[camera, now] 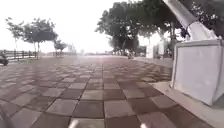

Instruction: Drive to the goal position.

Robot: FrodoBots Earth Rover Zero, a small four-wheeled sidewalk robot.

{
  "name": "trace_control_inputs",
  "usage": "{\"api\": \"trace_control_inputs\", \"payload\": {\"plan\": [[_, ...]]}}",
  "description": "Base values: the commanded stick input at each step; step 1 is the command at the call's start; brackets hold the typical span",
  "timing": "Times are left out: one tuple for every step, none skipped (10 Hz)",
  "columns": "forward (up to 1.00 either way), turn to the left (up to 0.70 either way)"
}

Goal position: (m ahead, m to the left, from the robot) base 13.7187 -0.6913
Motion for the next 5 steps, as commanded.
{"api": "trace_control_inputs", "payload": {"plan": [[0.70, 0.00], [0.70, 0.00], [0.70, 0.00], [0.70, 0.00], [0.70, 0.00]]}}
